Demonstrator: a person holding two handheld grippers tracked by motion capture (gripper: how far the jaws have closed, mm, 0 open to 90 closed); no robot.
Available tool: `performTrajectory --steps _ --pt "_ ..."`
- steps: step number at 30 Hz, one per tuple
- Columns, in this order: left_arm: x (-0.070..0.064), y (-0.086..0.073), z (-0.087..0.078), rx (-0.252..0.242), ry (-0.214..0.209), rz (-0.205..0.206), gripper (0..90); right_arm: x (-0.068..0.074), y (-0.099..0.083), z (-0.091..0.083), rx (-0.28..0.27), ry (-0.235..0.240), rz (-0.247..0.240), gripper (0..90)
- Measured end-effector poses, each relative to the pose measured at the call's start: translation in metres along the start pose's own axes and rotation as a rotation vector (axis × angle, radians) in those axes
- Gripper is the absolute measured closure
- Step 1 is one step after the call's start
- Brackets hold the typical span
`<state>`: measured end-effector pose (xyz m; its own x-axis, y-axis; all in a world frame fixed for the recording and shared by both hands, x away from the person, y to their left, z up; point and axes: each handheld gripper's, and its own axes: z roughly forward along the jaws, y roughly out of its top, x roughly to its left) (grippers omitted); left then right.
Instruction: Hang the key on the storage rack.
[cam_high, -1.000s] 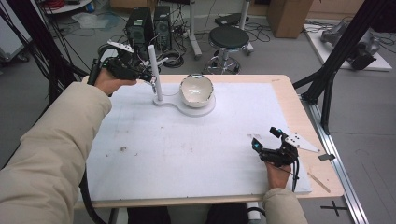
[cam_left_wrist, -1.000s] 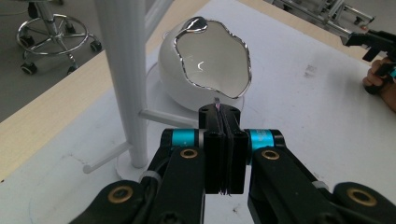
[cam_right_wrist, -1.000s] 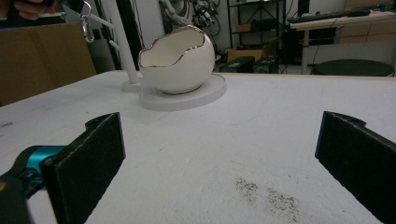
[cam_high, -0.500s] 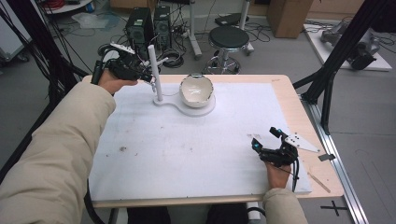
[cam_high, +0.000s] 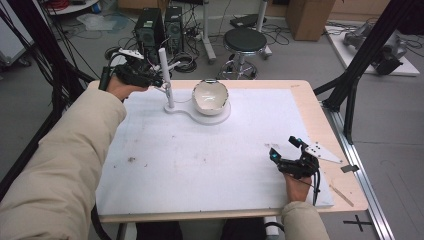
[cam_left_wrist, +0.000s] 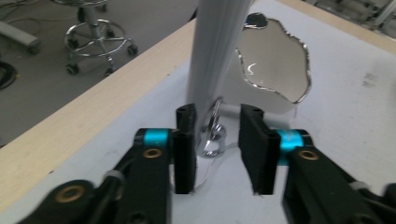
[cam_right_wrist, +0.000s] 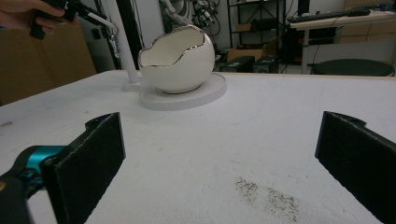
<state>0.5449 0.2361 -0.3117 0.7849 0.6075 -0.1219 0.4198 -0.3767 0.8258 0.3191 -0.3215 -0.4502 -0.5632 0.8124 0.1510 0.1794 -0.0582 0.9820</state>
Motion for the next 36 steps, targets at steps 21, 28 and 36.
performTrajectory --steps 21,28,36 --pt "-0.075 -0.086 -0.113 -0.415 0.157 0.066 1.7 0.002 0.000 0.001 0.016 0.000 -0.011 0.5" --pt "-0.109 -0.128 -0.111 -0.467 0.179 0.131 1.7 0.002 0.000 0.001 0.018 -0.001 -0.017 0.5" --pt "-0.131 -0.178 -0.101 -0.583 0.198 0.095 1.7 0.002 0.000 0.001 0.017 -0.002 -0.021 0.5"
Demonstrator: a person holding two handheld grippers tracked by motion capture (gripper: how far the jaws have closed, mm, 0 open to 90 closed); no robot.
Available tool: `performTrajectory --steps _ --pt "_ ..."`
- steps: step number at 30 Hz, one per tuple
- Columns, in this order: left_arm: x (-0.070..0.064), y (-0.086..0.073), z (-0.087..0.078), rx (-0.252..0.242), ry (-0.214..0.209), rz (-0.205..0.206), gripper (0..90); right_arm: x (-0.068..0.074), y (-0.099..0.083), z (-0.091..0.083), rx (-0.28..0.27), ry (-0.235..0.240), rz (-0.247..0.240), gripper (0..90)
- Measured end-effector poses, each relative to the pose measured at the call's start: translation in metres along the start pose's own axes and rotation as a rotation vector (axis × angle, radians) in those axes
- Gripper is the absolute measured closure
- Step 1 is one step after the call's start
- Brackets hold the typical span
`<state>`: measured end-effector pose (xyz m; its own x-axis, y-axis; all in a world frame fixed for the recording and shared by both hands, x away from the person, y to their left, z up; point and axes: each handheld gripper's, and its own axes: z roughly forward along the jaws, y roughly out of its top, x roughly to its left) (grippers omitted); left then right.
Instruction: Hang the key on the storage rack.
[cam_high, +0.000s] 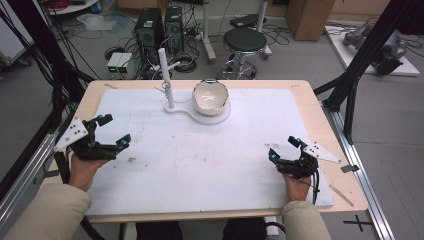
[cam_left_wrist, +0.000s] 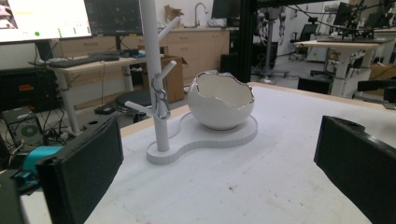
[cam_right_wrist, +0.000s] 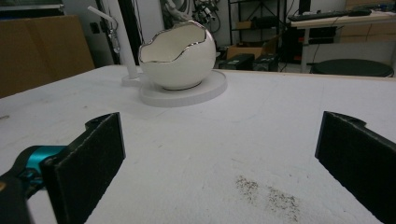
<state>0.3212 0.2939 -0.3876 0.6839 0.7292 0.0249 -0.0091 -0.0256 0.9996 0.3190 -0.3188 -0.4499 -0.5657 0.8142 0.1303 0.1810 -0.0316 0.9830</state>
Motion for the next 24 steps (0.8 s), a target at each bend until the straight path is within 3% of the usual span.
performTrajectory --steps 4,7,12,15,19,24 --pt "-0.011 -0.019 -0.011 -0.015 0.016 0.006 1.7 0.000 0.000 0.000 0.001 0.001 0.003 0.5" --pt "-0.018 -0.039 -0.018 -0.020 0.028 -0.017 1.7 0.000 0.000 0.000 0.004 0.000 0.000 0.5" --pt "-0.022 -0.054 -0.023 -0.027 0.040 -0.019 1.7 0.001 0.000 0.000 0.009 0.001 0.000 0.5" --pt "-0.023 -0.064 -0.025 0.003 0.040 -0.023 1.8 0.001 0.000 0.001 0.012 -0.001 -0.003 0.5" --pt "-0.025 -0.066 -0.030 -0.061 0.056 -0.018 1.8 0.001 0.000 0.001 0.015 -0.001 -0.003 0.5" --pt "-0.024 -0.066 -0.030 -0.053 0.063 -0.024 1.8 0.002 0.000 0.001 0.020 -0.003 0.000 0.5"
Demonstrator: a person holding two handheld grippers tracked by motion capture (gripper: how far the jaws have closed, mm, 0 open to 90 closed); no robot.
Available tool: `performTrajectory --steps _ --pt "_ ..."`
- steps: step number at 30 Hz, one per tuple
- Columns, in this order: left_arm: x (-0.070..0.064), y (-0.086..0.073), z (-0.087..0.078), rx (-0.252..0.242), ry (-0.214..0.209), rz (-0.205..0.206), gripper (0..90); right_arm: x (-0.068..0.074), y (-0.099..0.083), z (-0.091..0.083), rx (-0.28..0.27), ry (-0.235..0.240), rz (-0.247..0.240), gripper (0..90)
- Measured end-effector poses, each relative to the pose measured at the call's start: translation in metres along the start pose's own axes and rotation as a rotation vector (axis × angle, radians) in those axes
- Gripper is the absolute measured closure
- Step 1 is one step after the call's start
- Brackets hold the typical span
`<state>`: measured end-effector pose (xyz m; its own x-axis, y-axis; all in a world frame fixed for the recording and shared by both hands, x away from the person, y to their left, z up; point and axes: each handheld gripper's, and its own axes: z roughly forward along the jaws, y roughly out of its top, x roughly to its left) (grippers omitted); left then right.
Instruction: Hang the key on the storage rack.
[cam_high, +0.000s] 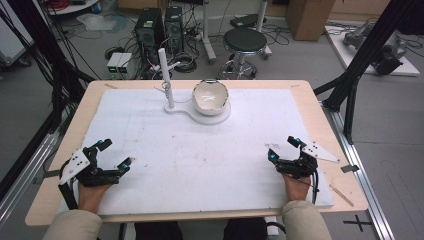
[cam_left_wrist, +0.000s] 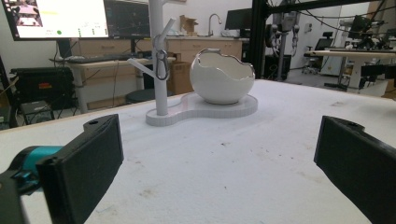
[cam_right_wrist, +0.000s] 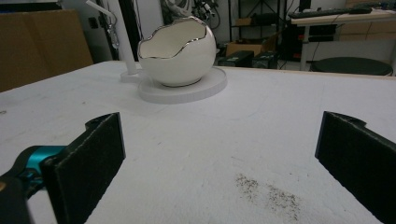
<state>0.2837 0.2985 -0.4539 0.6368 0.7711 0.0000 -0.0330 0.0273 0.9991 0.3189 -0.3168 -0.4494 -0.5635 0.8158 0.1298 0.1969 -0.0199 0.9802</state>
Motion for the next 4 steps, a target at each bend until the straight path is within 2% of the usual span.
performTrajectory --steps 4 --pt "-0.0012 0.0000 0.0001 0.005 0.011 0.004 1.8 0.0000 0.0000 0.0004 -0.002 -0.005 -0.012 0.5"
